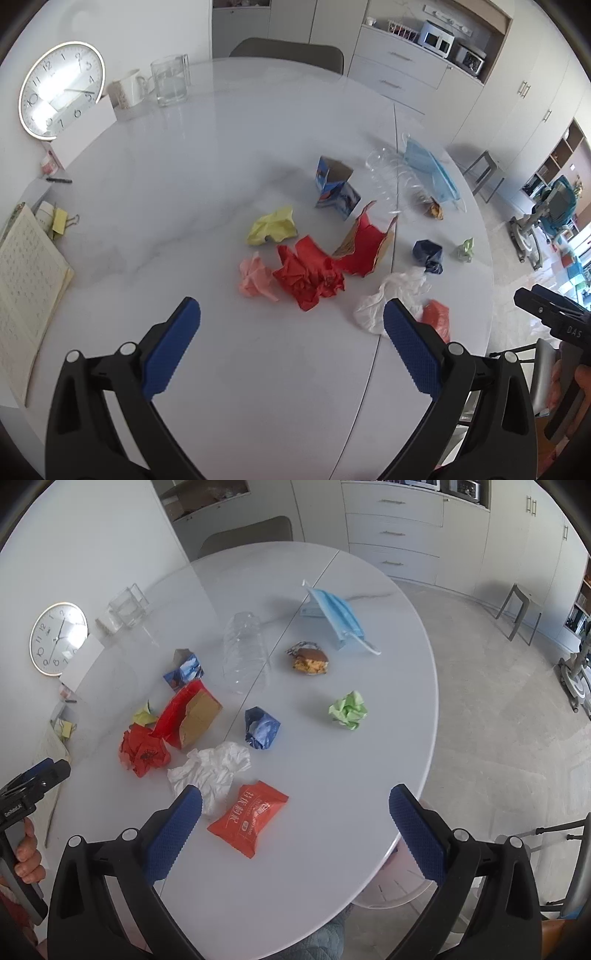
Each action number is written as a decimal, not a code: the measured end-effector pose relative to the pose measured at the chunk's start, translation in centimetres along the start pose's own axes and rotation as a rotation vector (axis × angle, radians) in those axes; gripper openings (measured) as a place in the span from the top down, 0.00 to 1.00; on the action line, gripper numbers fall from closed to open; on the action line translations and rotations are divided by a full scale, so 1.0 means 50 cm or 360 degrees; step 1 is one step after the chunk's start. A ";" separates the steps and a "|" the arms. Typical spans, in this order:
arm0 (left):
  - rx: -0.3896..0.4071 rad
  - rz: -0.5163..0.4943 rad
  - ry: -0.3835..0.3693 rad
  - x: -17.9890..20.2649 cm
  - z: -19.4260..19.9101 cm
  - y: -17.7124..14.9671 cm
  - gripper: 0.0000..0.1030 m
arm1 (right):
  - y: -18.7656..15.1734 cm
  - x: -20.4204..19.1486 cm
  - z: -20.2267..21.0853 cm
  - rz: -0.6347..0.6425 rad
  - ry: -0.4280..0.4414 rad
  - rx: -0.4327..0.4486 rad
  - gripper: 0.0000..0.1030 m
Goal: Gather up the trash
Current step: 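Return to the table and grasp the red snack packet with the right tool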
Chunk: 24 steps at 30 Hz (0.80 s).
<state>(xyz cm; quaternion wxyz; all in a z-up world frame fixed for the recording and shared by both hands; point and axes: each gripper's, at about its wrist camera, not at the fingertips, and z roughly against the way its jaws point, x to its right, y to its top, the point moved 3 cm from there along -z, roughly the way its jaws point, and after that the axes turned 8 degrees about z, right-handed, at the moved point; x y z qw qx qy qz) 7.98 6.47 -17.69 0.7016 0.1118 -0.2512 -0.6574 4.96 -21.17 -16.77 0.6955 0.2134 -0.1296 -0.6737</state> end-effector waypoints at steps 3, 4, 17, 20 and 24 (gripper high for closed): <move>-0.0028 -0.0023 -0.0033 -0.003 -0.014 -0.006 0.08 | -0.017 -0.018 -0.033 -0.0016 0.0015 -0.0041 0.02; -0.0033 -0.0036 -0.0041 -0.003 -0.018 -0.008 0.08 | -0.024 -0.024 -0.044 -0.0021 0.0019 -0.0053 0.02; -0.0113 -0.0262 -0.0169 0.050 -0.050 -0.034 0.14 | -0.067 -0.078 -0.176 -0.0178 -0.0037 -0.0277 0.33; -0.0109 -0.0297 -0.0184 0.063 -0.049 -0.040 0.14 | -0.062 -0.085 -0.185 -0.0188 -0.0065 -0.0283 0.44; -0.0116 -0.0336 -0.0200 0.081 -0.054 -0.046 0.14 | -0.064 -0.092 -0.193 -0.0180 -0.0050 -0.0294 0.64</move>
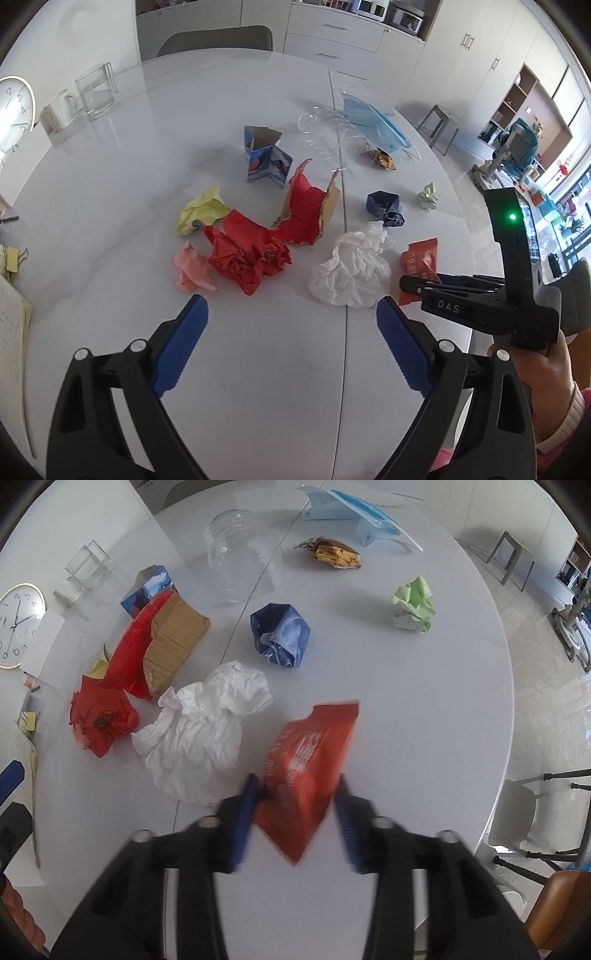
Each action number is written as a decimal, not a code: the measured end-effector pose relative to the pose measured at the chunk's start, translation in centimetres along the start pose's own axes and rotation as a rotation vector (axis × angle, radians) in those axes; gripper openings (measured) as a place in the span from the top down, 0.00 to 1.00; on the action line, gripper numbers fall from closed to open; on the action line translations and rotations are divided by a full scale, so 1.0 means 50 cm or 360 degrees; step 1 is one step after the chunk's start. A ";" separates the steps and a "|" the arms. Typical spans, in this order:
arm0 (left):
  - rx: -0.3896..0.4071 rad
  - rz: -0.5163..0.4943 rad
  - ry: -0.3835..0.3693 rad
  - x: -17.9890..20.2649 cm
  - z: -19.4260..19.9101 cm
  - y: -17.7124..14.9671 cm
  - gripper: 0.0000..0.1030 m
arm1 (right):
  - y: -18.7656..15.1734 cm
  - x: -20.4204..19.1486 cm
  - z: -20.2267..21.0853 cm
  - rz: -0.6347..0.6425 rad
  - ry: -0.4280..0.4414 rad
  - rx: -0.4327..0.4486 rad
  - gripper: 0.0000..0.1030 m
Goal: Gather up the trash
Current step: 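Return to the table and grasp the red snack packet with the right tool, then grasp the white tissue with the left tool while the right tool holds the red packet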
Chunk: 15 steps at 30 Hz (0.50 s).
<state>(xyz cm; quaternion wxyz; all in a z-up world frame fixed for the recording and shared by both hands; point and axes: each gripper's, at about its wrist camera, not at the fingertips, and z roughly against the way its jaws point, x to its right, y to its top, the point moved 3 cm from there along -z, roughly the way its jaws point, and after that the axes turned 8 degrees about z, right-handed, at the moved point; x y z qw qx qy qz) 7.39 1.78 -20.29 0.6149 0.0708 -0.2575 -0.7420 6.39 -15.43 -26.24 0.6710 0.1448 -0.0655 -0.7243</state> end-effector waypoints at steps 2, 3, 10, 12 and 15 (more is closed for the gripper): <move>-0.0006 -0.0024 -0.0025 0.014 -0.008 0.002 0.14 | -0.001 0.006 0.001 0.0000 0.0018 0.0000 0.65; -0.0009 -0.0033 -0.0037 0.021 -0.014 0.005 0.14 | -0.005 0.013 0.004 -0.0013 0.0035 0.0000 0.66; -0.0081 -0.0117 -0.0098 0.106 -0.098 0.022 0.22 | -0.021 0.084 0.064 -0.0051 0.0055 0.0067 0.67; -0.0108 -0.0130 -0.0092 0.130 -0.125 0.022 0.25 | -0.027 0.109 0.083 -0.0063 0.0048 0.0089 0.67; -0.0155 -0.0146 -0.0045 0.163 -0.172 0.020 0.28 | -0.039 0.149 0.111 -0.0072 0.0054 0.0133 0.67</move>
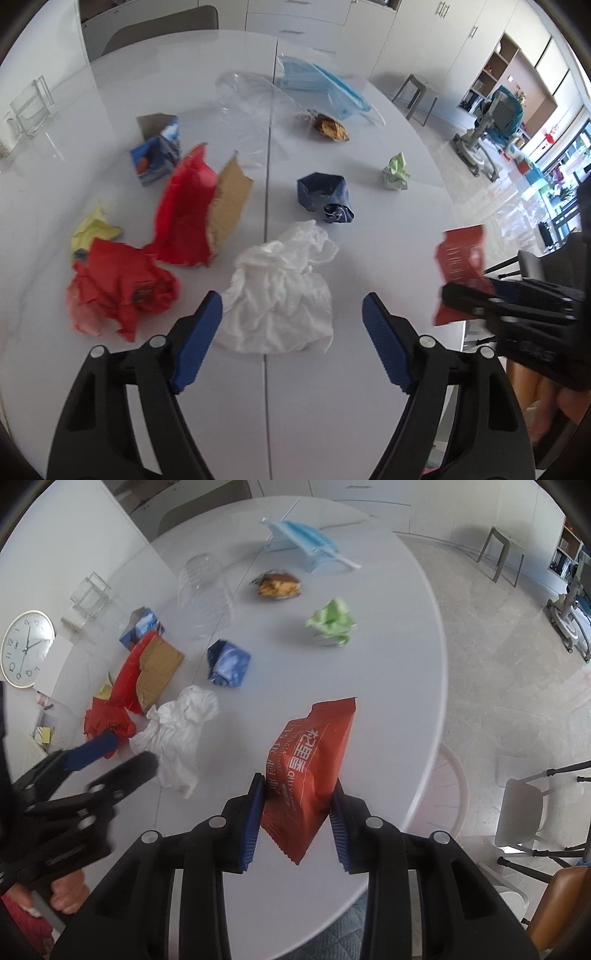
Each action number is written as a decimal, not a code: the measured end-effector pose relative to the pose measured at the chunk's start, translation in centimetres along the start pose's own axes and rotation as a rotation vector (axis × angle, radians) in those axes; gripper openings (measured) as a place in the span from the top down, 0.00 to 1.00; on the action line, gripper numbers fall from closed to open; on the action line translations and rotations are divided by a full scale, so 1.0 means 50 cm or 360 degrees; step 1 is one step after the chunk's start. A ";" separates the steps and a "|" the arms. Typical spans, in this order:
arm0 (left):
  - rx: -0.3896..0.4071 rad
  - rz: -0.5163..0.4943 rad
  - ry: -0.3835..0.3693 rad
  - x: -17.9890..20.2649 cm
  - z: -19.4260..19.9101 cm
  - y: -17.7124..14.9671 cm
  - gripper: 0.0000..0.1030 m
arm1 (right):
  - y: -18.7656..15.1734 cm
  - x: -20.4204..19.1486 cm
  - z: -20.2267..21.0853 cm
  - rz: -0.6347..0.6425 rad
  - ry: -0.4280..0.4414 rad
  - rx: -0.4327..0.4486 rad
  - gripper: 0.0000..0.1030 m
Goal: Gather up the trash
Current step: 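Grasp the white tissue with the left tool while the right tool holds the red packet, then drop the tissue and red packet into the white bin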
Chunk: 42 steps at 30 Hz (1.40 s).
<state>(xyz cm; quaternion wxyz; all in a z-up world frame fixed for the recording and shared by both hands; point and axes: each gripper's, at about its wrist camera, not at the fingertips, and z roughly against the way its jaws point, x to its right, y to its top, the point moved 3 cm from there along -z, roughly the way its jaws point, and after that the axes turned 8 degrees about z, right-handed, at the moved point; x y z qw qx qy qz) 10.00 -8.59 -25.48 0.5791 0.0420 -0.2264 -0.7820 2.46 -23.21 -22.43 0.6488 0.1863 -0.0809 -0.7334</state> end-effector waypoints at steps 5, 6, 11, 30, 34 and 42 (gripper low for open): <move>-0.0073 0.0054 0.0084 0.008 -0.052 0.001 0.43 | -0.013 0.056 0.025 -0.0009 0.0006 0.0023 0.67; -0.0087 0.0073 0.0099 0.005 -0.060 0.000 0.46 | -0.014 0.064 0.027 -0.0016 0.0007 0.0024 0.67; -0.0117 0.0129 0.0188 -0.003 -0.076 -0.002 0.68 | -0.018 0.107 0.037 -0.0044 0.0023 0.0039 0.66; -0.0162 -0.0192 -0.0320 0.322 0.061 -0.052 0.90 | -0.093 0.316 0.142 -0.0204 -0.0076 0.0167 0.66; -0.0215 -0.0341 -0.0332 0.425 0.022 -0.084 0.90 | -0.120 0.367 0.158 -0.0249 -0.0103 0.0158 0.66; -0.0402 -0.0344 -0.0234 0.497 -0.095 -0.116 0.83 | -0.145 0.420 0.170 -0.0222 -0.0151 0.0136 0.65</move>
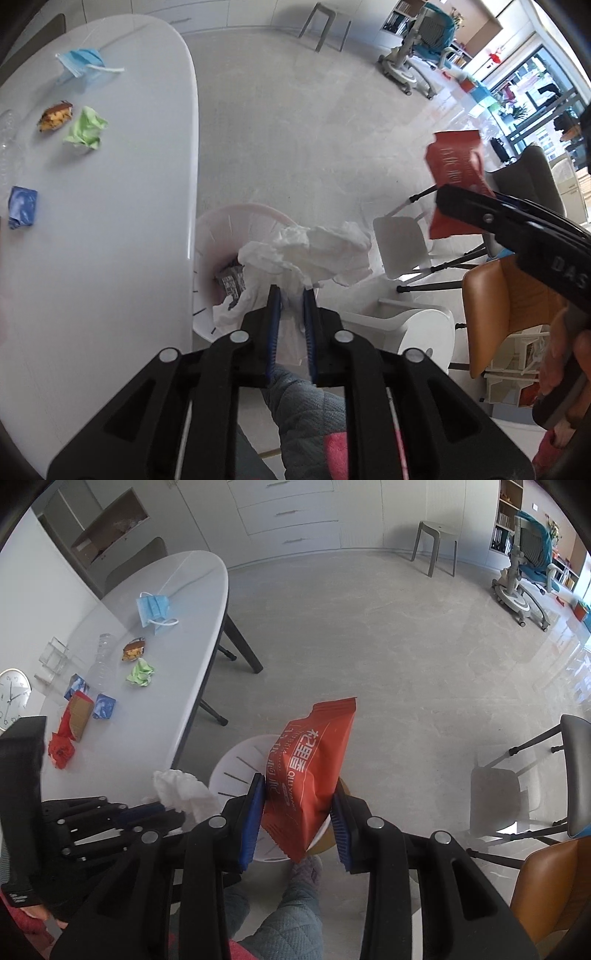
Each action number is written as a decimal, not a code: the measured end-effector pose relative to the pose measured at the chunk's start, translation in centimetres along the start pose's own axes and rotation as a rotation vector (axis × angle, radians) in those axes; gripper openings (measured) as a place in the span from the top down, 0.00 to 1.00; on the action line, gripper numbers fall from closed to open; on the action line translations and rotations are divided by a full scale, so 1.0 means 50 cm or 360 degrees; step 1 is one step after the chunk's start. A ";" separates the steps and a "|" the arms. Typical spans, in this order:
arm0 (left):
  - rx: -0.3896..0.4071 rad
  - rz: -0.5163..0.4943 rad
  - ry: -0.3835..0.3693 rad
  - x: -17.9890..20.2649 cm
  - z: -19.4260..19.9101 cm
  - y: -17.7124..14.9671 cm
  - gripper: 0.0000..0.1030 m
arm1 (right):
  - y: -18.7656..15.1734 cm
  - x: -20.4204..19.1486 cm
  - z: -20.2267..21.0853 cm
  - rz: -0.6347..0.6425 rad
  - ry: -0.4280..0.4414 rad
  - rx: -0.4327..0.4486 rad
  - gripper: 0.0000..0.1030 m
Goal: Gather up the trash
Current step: 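Drop the tissue and red packet into the white bin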
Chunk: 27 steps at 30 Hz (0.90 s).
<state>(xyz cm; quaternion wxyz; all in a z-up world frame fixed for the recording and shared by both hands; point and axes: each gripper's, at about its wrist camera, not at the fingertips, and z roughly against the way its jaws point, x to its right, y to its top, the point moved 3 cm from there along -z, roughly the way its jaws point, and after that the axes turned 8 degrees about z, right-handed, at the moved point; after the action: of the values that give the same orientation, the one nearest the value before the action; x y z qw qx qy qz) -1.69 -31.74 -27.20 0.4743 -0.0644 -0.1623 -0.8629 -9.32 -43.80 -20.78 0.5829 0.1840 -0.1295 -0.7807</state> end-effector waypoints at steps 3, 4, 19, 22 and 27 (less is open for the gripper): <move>0.0009 0.0049 0.0012 -0.001 -0.005 -0.001 0.63 | -0.007 0.013 -0.005 -0.0003 0.0011 -0.0011 0.65; 0.0019 0.0060 0.0013 -0.003 -0.002 -0.001 0.60 | -0.007 0.013 -0.006 -0.0001 0.0015 -0.0013 0.65; 0.0345 0.0243 0.0199 -0.105 0.184 -0.010 0.11 | -0.031 -0.078 -0.112 0.0247 0.0216 -0.0125 0.64; 0.0386 0.0300 0.0257 -0.143 0.219 -0.024 0.08 | -0.036 -0.110 -0.150 0.0307 0.0233 -0.0185 0.54; 0.0421 0.0421 0.0318 -0.223 0.266 -0.055 0.08 | -0.038 -0.143 -0.188 0.0345 0.0200 -0.0263 0.24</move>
<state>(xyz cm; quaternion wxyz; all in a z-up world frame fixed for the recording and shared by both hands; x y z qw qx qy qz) 1.48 -16.93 -18.25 0.6015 0.0636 -0.2166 -0.7663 -5.02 -36.30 -29.07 0.6840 0.1688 -0.0471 -0.7081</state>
